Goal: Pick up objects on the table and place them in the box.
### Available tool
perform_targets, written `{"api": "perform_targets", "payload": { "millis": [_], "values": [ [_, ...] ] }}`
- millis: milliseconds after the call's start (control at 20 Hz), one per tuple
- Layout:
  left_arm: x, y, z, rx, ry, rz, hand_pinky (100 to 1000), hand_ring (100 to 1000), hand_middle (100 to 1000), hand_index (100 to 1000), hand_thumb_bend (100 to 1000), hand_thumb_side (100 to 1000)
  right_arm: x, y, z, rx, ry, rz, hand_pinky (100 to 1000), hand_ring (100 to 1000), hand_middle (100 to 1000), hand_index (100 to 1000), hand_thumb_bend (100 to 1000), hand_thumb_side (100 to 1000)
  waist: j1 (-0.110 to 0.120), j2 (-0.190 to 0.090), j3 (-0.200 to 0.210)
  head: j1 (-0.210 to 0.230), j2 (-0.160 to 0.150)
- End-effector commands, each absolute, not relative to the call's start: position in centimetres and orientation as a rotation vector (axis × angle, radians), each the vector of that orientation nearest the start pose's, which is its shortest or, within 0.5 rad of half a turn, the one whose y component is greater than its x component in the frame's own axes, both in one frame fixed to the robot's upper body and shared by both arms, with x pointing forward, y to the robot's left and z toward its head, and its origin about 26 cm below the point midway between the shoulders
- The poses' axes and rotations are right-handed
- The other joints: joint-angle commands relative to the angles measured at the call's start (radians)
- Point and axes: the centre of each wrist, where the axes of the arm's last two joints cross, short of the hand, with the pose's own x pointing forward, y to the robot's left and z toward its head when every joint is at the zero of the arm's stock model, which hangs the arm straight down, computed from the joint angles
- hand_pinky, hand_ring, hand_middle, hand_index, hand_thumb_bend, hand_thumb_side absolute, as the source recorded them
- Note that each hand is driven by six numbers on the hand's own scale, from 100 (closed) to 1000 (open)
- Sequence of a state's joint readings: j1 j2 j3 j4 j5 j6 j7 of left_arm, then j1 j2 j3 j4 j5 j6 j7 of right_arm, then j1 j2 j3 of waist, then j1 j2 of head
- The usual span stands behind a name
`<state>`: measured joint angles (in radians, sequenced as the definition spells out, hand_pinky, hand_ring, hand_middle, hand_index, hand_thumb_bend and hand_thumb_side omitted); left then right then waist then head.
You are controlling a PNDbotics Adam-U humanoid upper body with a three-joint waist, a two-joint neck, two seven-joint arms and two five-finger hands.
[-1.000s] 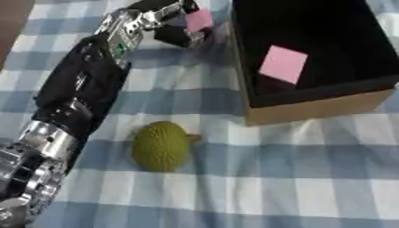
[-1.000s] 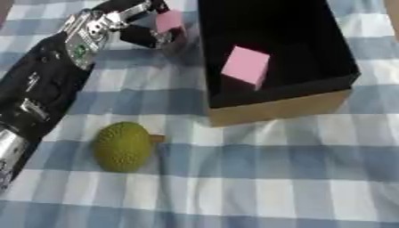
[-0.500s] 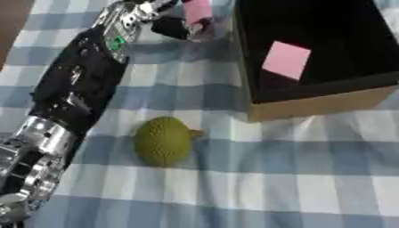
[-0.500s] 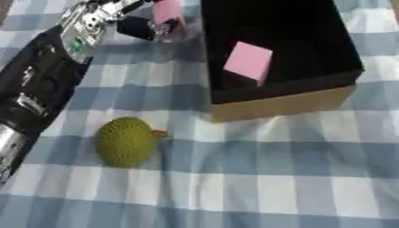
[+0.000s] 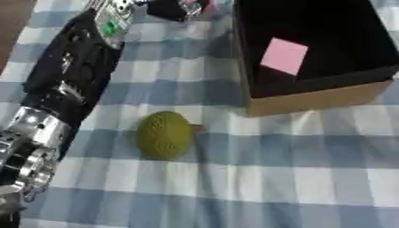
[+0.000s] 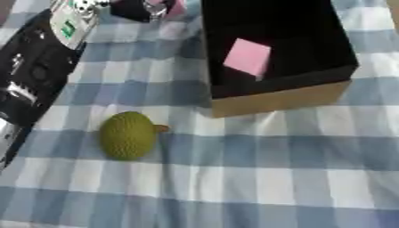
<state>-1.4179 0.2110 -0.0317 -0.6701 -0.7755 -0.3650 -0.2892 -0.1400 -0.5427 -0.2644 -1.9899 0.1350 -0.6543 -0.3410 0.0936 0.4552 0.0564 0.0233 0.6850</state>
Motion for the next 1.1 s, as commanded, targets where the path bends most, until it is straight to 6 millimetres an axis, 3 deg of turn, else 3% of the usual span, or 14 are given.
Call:
{"api": "perform_targets", "payload": {
  "millis": [50, 600, 1100],
  "values": [
    [49.9, 13.7, 35.9, 0.642, -2.118, -1.451, 877, 793, 691, 615, 100, 518, 26.8, -37.0, 22.0, 0.814, 3.172, -0.36, 912, 960, 419, 911, 100, 470, -0.007, -0.048, 0.0, -0.005, 0.006],
    [46.7, 8.4, 38.1, 0.551, -2.302, -1.636, 874, 793, 688, 619, 100, 448, 26.8, -37.0, 22.3, 0.803, 3.164, -0.335, 910, 949, 431, 909, 100, 470, -0.008, -0.06, -0.007, -0.007, -0.005],
    [45.5, 4.1, 36.0, 0.452, -2.286, -1.908, 869, 795, 684, 617, 100, 423, 26.9, -37.2, 23.4, 0.789, 3.155, -0.253, 909, 945, 458, 908, 100, 470, 0.013, -0.077, -0.036, 0.004, -0.025]
  ]
}}
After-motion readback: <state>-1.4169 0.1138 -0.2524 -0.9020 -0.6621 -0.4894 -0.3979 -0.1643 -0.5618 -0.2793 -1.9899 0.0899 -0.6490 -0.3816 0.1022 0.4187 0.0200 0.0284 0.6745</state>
